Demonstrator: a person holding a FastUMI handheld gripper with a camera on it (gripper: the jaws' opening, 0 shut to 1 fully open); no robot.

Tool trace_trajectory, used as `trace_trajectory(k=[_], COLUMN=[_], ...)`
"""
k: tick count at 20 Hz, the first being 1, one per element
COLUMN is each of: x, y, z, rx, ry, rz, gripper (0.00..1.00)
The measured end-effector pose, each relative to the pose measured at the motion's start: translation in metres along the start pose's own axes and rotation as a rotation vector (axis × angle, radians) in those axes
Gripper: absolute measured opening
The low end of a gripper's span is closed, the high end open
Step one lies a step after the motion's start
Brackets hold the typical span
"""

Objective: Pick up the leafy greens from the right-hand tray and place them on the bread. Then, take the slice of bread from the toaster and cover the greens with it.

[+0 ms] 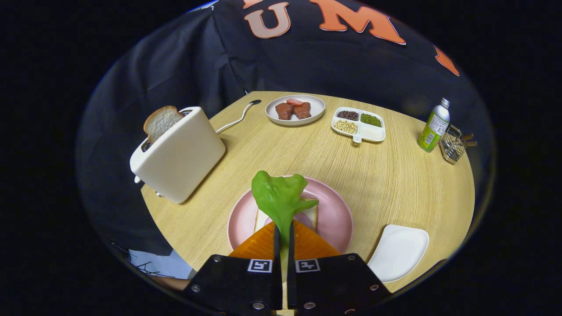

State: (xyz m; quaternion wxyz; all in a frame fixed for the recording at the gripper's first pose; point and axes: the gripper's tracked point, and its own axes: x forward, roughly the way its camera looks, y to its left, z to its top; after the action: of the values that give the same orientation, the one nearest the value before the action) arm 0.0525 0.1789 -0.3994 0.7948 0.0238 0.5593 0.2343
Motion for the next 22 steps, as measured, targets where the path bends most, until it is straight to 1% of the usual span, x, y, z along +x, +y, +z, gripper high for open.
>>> trace_trajectory(k=[3,5,6,9,12,13,15,16,18,22], x=[0.02,0.03,0.032,0.034,0.036,0.037,0.038,0.038,0.035,0.018], y=[0.009,0.001,0.0,0.008,0.008,0.006,0.007,0.012,0.018,0.02], z=[-0.009,-0.012,-0.016,-0.014,-0.019,-0.02,-0.019,-0.019,-0.016,0.004], rx=[0.034,0.035,0.04,0.078,0.107,0.104,0.102,0.107,0.118,0.106], ry=[0.024,0.042,0.054,0.065,0.09,0.092,0.091,0.091,0.09,0.041], rz=[0.028,-0.012,-0.017,0.012,0.017,0.009,0.004,0.012,0.022,0.006], gripper=[0.05,0.05,0.06,0.11,0.26,0.27,0.35,0.42,0.51,0.67])
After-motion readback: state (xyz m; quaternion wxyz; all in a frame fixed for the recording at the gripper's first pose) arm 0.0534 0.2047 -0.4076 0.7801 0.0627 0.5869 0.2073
